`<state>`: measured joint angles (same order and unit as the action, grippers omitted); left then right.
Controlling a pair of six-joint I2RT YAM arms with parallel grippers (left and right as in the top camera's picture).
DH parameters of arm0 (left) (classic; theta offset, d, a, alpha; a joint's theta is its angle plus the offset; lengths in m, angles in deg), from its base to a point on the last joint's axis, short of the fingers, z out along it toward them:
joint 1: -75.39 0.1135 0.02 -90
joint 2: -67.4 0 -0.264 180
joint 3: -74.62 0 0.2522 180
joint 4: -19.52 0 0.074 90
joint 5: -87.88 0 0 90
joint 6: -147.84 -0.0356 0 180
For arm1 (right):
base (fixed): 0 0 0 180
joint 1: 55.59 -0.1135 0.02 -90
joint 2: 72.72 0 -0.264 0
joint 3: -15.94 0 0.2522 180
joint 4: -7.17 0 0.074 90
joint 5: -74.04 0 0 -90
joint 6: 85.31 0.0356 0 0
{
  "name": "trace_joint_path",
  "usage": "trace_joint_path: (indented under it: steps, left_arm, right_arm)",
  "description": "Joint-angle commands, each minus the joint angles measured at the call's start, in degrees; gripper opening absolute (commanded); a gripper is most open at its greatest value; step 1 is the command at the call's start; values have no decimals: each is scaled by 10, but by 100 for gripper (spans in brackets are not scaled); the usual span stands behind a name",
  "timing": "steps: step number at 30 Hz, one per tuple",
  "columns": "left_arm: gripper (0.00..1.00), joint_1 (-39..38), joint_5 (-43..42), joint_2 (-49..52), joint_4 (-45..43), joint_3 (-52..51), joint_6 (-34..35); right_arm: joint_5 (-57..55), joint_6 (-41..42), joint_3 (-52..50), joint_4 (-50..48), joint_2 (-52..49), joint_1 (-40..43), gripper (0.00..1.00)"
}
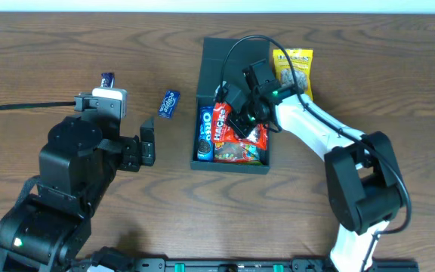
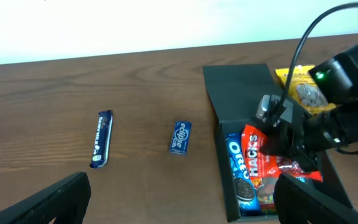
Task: Pack container
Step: 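Press the red bag down, release, and withdraw the right gripper, then reach the right gripper to the yellow Hacks bag and grasp it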
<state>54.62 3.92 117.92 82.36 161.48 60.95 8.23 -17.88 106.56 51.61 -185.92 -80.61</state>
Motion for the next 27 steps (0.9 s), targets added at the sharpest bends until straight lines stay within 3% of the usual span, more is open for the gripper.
trace_joint_path:
  steps: [1,10,16,23,27]
  left_arm:
    - [95,2,5,0,1,6,-4]
    - [95,2,5,0,4,6,-4]
    - [95,2,5,0,4,6,-4]
    - [95,2,5,0,4,6,-4]
    - [95,2,5,0,4,6,-4]
  right_arm:
    - [-10,20,11,-15,63,-1,1]
    - [-12,25,11,-89,181,15,4]
    - [-33,81,11,-130,226,38,8]
    - [-100,150,11,-163,235,80,11]
    - [-154,168,11,-164,224,109,20]
